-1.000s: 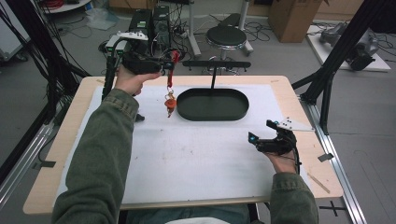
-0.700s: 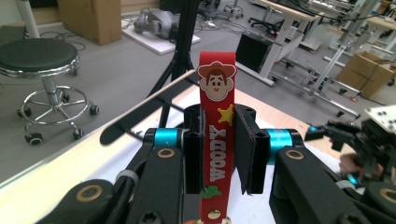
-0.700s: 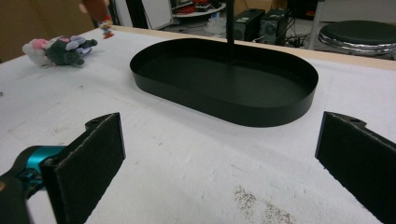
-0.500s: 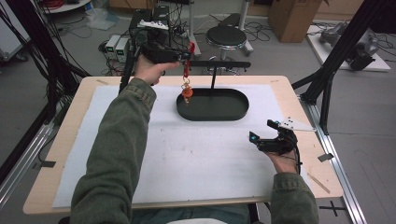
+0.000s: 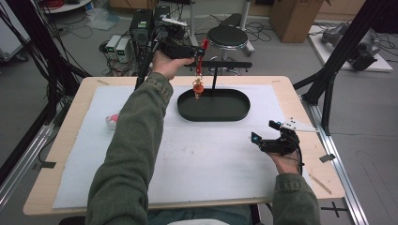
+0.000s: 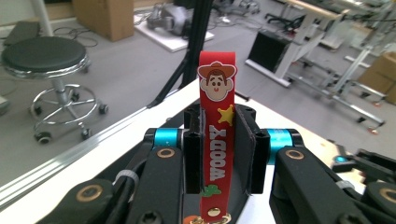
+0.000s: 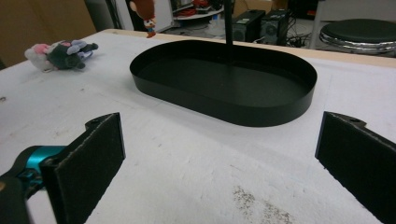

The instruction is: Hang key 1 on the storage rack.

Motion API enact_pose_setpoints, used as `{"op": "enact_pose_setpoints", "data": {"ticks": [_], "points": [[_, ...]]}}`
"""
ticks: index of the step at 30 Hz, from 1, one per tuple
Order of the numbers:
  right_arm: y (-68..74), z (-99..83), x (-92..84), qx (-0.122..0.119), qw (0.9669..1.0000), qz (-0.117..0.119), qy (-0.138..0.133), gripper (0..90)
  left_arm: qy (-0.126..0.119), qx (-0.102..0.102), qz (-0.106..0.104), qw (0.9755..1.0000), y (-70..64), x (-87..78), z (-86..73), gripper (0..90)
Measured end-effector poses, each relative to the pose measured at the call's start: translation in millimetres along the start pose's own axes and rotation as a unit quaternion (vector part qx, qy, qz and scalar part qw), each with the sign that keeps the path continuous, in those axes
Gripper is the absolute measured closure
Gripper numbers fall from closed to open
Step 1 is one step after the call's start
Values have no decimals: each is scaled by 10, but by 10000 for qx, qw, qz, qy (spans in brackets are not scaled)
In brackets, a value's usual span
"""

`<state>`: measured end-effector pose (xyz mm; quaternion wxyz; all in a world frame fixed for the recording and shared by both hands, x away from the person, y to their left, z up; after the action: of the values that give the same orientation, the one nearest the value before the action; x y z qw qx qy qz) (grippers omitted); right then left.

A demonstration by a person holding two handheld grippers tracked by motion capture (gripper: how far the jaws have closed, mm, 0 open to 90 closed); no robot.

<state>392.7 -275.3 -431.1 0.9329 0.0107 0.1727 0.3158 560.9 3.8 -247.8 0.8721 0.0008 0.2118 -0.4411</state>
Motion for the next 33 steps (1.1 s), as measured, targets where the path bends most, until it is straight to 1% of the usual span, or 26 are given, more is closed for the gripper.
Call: {"op": "enact_pose_setpoints", "data": {"ticks": [2, 3, 4, 5, 6, 7, 9, 10, 13, 14, 17, 20, 21, 22, 23, 25, 27, 29, 30, 31, 32, 33], "points": [[14, -9, 13, 35, 10000, 42, 50, 4, 3, -20, 73, 10000, 27, 66, 5, 745], [12, -11, 20, 0, 10000, 48, 54, 4, -10, -39, 78, 10000, 38, 95, 12, 746], [17, -14, 25, 18, 10000, 56, 63, 4, -17, -56, 107, 9999, 51, 128, 22, 746], [21, -16, 25, 27, 10000, 58, 75, 4, 24, 24, 150, 9999, 57, 159, 30, 746], [19, -16, 26, 15, 10000, 51, 75, 4, 47, 100, 148, 9998, 54, 186, 38, 745], [18, -17, 28, 7, 10000, 56, 80, 4, 45, 79, 104, 9999, 43, 218, 46, 746], [10, -19, 36, -22, 9999, 76, 82, 4, 36, 113, 132, 9998, 51, 279, 54, 746], [10, -21, 39, -7, 9999, 79, 90, 4, 25, 99, 141, 9998, 58, 309, 56, 745], [11, -27, 48, 0, 9999, 105, 114, 4, -110, 73, 120, 9998, 82, 372, 68, 746], [4, -34, 54, -26, 9998, 106, 141, 4, -180, 21, 116, 9998, 87, 399, 76, 746], [5, -46, 73, -9, 9997, 132, 185, 4, -195, 51, 253, 9995, 124, 451, 91, 746], [-4, -51, 83, -20, 9997, 118, 206, 4, -312, -106, 294, 9990, 167, 494, 122, 746], [-7, -53, 82, -20, 9997, 111, 215, 4, -353, -195, 231, 9989, 175, 510, 127, 746], [-7, -53, 81, -1, 9997, 119, 212, 4, -357, -238, 202, 9989, 186, 537, 125, 746], [-12, -52, 79, 1, 9997, 114, 201, 4, -359, -221, 264, 9988, 200, 555, 122, 746], [-16, -53, 77, 17, 9997, 106, 207, 4, -336, -282, 320, 9985, 230, 605, 106, 746], [-19, -54, 74, 17, 9997, 101, 208, 4, -315, -294, 391, 9983, 265, 644, 89, 745], [-25, -54, 69, 3, 9998, 102, 195, 4, -353, -320, 509, 9976, 287, 657, 92, 744], [-27, -56, 67, 22, 9997, 104, 204, 4, -433, -368, 565, 9968, 290, 654, 102, 733], [-29, -56, 69, 50, 9997, 129, 202, 4, -566, -423, 532, 9961, 283, 645, 118, 703], [-33, -60, 65, 101, 9996, 154, 227, 4, -672, -483, 483, 9954, 276, 634, 136, 614], [-31, -61, 61, 183, 9994, 193, 238, 4, -693, -499, 450, 9953, 274, 626, 141, 457]]}}
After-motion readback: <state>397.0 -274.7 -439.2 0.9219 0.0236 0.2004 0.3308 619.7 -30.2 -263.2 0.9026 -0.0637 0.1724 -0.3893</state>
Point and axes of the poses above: each handheld gripper's, and its own axes: x roughly forward along the jaws, z roughly out of its top, y roughly to its left, the point moved 7 cm from there along x, roughly forward along the jaws, and after that the axes turned 1 degree about -y, right-handed, at the moved point
